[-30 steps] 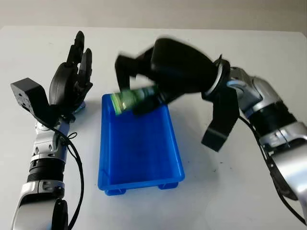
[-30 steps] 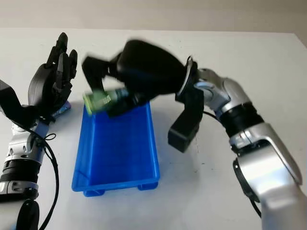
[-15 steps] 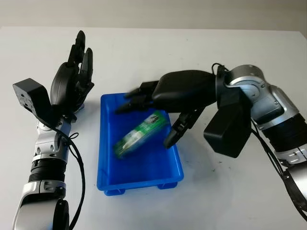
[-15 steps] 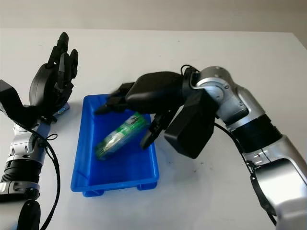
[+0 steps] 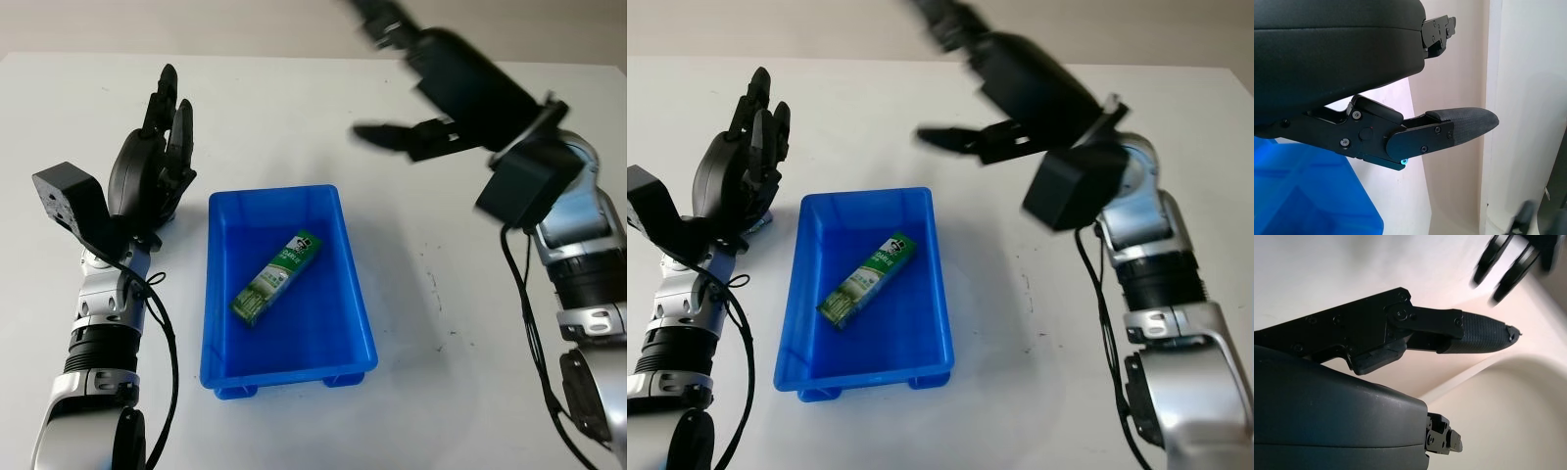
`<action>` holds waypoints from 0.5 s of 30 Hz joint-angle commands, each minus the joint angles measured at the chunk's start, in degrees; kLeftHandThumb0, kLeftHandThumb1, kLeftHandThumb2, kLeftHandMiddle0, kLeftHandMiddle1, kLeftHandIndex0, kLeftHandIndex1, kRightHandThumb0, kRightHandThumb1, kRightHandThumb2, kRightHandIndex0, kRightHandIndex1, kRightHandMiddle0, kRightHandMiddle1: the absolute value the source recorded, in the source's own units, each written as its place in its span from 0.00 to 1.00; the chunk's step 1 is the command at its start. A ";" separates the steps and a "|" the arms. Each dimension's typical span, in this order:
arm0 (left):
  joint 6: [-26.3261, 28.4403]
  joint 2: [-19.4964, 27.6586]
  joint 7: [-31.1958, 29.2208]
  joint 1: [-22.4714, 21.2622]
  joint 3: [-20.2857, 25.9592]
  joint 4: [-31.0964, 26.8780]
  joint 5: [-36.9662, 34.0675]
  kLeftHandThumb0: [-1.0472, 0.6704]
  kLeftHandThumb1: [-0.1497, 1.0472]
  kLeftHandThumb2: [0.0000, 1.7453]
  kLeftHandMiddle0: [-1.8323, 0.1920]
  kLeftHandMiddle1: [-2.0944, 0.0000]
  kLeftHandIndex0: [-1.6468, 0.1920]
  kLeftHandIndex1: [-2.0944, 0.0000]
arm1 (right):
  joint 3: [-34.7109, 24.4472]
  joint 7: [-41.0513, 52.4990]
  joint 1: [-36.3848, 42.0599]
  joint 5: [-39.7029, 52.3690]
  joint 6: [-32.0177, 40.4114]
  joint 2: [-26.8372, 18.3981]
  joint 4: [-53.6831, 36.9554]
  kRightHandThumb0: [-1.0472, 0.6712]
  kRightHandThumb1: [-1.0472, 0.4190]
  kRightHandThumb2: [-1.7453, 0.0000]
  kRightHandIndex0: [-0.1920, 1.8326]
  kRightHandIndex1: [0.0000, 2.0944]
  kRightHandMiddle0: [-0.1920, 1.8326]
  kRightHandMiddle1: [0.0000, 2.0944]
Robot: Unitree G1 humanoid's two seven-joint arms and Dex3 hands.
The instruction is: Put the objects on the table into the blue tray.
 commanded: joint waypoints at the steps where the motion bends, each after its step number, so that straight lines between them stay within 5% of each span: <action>1: -0.42 0.21 0.01 0.26 -0.04 0.16 0.22 0.16 1.00 0.35 1.00 1.00 1.00 1.00 | -2.35 -1.68 2.98 2.06 4.33 1.69 1.09 0.14 0.00 0.63 0.00 0.00 0.00 0.00; 8: -0.07 0.11 0.20 0.23 -0.03 0.03 0.09 0.16 1.00 0.34 1.00 1.00 1.00 1.00 | -6.77 -4.09 8.36 8.40 21.26 6.20 -0.81 0.15 0.00 0.62 0.00 0.00 0.00 0.00; 15: -0.47 0.42 -0.40 0.07 0.01 0.31 0.10 0.16 1.00 0.35 1.00 1.00 1.00 1.00 | -9.81 -8.48 10.52 11.70 24.77 10.15 0.77 0.17 0.00 0.60 0.00 0.00 0.00 0.00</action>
